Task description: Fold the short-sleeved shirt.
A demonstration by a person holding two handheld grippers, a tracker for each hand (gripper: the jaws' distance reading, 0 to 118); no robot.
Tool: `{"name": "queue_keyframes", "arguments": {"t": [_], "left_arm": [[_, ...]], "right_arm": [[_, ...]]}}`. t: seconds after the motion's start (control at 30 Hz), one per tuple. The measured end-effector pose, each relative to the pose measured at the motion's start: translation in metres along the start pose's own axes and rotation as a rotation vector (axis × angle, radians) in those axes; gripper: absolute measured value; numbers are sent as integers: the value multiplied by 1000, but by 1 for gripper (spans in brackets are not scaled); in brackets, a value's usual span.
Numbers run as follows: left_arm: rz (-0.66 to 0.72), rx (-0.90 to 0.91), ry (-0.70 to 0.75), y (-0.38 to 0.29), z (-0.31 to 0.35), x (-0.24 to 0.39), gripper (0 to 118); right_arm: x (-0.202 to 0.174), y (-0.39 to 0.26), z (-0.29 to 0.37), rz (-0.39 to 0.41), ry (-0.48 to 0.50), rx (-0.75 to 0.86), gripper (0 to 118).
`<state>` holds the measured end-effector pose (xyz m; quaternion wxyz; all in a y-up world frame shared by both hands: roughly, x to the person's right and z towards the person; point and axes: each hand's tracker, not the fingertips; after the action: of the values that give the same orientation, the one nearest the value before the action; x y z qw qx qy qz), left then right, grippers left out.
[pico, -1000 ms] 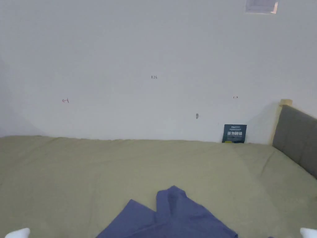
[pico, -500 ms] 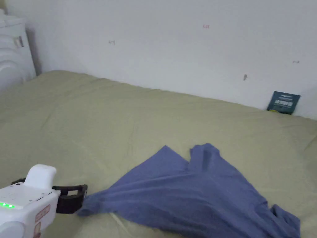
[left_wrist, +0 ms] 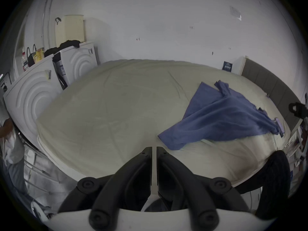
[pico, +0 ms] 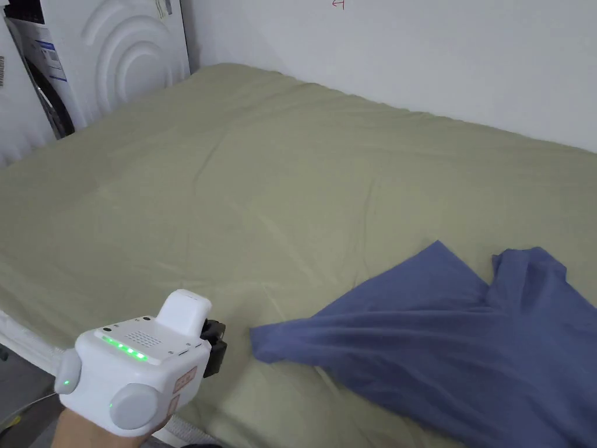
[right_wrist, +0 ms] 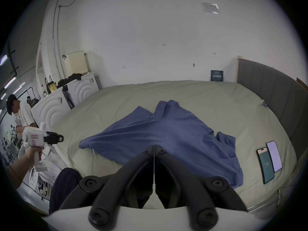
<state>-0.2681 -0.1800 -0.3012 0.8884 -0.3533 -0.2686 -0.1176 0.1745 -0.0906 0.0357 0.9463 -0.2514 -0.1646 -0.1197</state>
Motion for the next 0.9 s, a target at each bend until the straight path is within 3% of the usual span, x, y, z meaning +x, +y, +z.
{"name": "queue_keyframes", "arguments": {"t": [0.07,0.1,0.33,0.4,0.47,0.6,0.73,0.9], "left_arm": [[-37,-13,-29,10,-18,11,100],[-54,-54,-69,13,-36,12,109],[-165,-161,-66,18,-120,22,107],[-162,-176,-90,16,-121,26,99],[-149,-149,-128,17,-108,32,81],[-146,-135,-151,16,-90,46,11],[-37,-109,-180,22,-74,43,6],[-7,-67,-194,31,-45,51,6]], "right_arm": [[-1,4,-8,5,1,-16,2],[-1,7,-13,8,-5,-24,2],[4,15,-39,-19,-17,-73,2],[3,17,-42,-18,-22,-83,2],[3,18,-45,-18,-21,-93,2],[7,25,-54,-50,-2,-104,2],[15,38,-72,-32,-8,-126,2],[50,72,-131,115,-76,-183,2]]}}
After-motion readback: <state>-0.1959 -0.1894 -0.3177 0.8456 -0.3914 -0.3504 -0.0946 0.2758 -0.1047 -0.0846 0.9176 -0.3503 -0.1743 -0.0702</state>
